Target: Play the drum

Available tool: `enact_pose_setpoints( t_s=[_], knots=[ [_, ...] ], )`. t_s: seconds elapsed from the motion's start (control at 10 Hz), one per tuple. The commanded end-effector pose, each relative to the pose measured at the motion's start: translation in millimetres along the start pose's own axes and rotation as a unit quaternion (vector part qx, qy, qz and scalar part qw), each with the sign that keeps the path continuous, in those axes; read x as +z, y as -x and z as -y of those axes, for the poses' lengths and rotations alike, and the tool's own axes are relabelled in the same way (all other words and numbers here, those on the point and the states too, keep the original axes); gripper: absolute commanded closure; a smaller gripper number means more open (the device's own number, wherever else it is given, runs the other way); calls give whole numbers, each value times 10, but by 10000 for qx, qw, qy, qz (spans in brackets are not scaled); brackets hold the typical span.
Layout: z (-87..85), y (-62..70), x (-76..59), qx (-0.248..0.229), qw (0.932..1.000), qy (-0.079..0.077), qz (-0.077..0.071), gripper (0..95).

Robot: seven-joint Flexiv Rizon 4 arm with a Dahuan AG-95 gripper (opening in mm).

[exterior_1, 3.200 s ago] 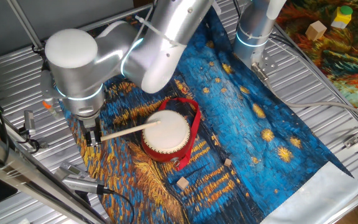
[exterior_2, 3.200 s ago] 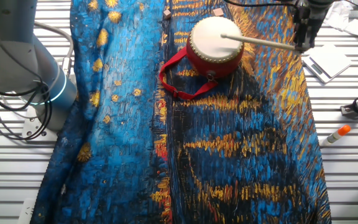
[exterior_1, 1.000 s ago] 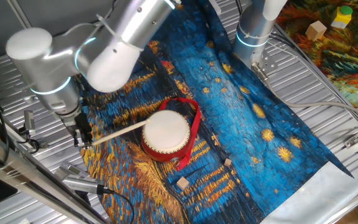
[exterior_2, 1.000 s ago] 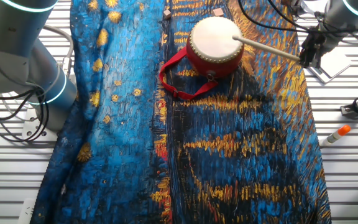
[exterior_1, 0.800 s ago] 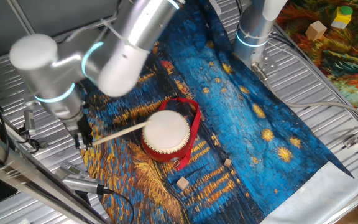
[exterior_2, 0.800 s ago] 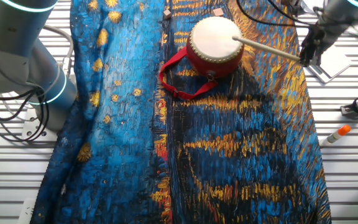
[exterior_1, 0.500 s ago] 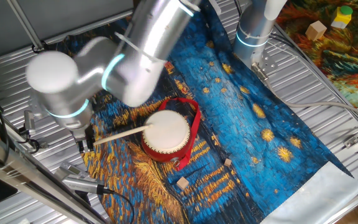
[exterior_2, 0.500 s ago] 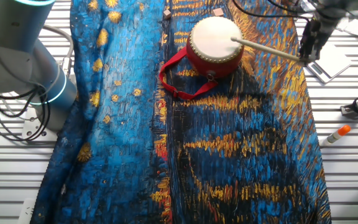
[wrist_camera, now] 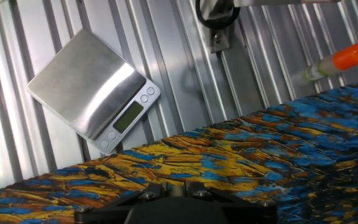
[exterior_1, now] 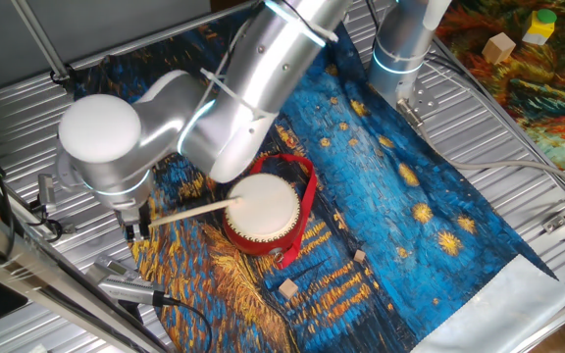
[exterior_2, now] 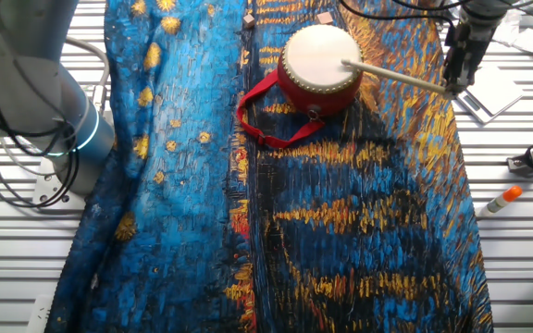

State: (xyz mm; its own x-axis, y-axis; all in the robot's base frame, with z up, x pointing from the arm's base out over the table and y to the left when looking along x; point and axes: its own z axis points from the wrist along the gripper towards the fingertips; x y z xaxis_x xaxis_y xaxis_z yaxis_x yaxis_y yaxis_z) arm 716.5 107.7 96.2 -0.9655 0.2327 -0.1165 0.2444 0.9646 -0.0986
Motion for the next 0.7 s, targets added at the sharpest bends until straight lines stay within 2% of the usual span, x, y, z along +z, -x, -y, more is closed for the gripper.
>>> enact_pose_setpoints(
  t_s=[0.1,0.2,0.3,0.4,0.5,0.6,0.7],
  knots=[
    [-16,3,3,55,9998,156,-134,950],
    [-16,3,3,104,9948,888,-491,950],
    [-16,3,4,142,9856,1539,-691,950],
    [-16,3,4,148,9837,1644,-720,950],
    [-16,3,4,145,9834,1649,-743,950],
    [-16,3,4,145,9839,1627,-729,950],
    [-16,3,4,148,9858,1542,-648,950]
  ],
)
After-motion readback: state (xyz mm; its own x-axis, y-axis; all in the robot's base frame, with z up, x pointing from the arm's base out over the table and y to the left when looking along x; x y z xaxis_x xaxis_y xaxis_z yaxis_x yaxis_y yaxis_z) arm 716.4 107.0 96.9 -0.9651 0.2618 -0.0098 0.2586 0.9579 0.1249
